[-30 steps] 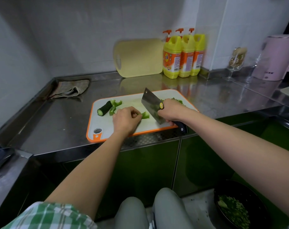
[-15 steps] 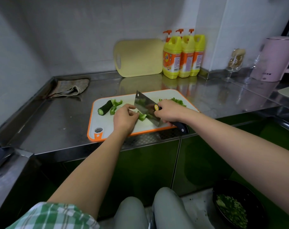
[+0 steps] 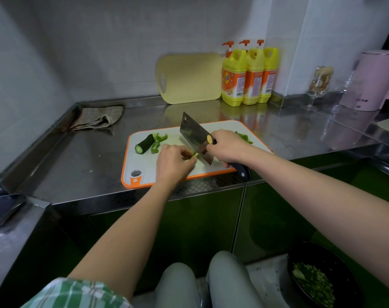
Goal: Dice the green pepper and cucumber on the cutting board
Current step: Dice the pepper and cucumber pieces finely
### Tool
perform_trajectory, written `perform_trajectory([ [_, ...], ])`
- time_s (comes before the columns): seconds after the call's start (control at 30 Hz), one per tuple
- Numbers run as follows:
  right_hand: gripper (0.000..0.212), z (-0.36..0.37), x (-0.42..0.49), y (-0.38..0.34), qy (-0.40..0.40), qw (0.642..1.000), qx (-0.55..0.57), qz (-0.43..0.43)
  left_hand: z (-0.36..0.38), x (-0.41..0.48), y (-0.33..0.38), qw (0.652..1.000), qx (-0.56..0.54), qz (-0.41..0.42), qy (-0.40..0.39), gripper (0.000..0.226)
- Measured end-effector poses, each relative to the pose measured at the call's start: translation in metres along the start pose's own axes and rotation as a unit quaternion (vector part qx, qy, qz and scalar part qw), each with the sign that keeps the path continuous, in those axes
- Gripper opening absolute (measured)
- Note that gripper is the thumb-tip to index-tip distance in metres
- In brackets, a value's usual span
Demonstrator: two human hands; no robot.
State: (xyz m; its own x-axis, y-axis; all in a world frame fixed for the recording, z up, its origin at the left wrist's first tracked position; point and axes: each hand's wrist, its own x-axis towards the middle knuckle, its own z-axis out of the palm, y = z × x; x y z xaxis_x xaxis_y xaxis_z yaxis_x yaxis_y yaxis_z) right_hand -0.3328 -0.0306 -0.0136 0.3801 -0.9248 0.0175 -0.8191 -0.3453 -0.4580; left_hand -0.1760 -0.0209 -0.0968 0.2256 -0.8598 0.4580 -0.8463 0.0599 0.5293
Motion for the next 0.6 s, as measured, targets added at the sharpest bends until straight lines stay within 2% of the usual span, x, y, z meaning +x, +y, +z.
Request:
perform_trajectory([
  [0.27,0.017,0.0057,-0.001,0.0015,0.03,0.999,-0.008,-0.014,0.0021,0.0007,-0.0019,1.0,-0.001,0.001,0.009,0.018],
  [0.6,0.024,0.0079,-0.0032,-0.0033,0.007,0.998,-0.061,0.0,0.0025,0.0006,-0.0018,1.0,0.005,0.018,0.015,0.017],
])
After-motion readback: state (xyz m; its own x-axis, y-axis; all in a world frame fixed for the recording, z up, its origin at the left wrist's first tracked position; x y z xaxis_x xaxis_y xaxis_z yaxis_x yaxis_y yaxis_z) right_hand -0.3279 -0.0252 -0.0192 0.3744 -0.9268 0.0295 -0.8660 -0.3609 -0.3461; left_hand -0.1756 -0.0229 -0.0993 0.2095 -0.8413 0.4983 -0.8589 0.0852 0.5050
